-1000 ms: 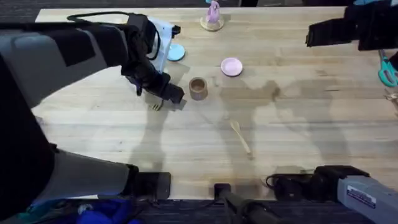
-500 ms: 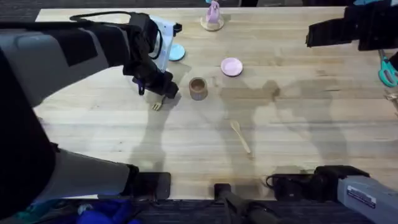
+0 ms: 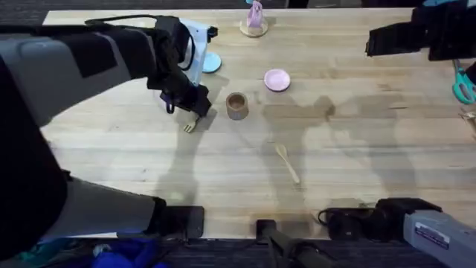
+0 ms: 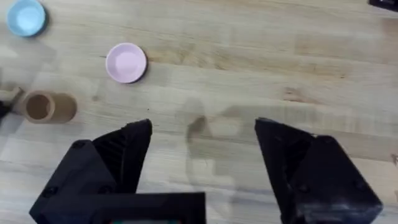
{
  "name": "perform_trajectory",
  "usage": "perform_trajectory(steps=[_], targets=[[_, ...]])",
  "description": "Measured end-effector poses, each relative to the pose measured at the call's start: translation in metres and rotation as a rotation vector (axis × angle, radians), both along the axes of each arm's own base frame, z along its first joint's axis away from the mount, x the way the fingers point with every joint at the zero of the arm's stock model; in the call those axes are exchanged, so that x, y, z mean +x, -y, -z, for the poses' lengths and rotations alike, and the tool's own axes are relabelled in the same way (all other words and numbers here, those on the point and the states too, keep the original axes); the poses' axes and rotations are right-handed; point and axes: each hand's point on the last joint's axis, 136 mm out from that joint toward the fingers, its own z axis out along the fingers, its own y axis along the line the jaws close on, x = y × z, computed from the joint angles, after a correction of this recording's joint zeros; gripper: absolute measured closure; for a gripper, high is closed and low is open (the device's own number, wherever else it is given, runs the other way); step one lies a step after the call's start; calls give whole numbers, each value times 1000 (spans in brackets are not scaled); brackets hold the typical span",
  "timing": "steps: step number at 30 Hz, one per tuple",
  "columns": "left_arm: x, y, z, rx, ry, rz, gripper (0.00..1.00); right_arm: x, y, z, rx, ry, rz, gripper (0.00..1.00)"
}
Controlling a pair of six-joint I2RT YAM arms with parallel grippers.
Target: Pick up a utensil and set it on the pink plate, then put the other utensil in the container.
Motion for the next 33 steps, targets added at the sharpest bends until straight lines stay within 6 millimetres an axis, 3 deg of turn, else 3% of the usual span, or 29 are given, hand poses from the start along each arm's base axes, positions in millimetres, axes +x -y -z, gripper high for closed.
perform_trajectory(steps=[5,9,19,26,33], targets=[[2,-1,-2,25,-37,0,950,0,0,0,0,0,0,5],[17,-8,-9,77,-36,-7,955,0,0,0,0,0,0,5],[89,-1,-95,70,197,-6,960,-1,0,0,0,-3,0,5],[105,36,-131,62,309,143,960,-1,0,0,0,-3,0,5],[106,81,-144,52,388,300,960,-1,0,0,0,-3,0,5]])
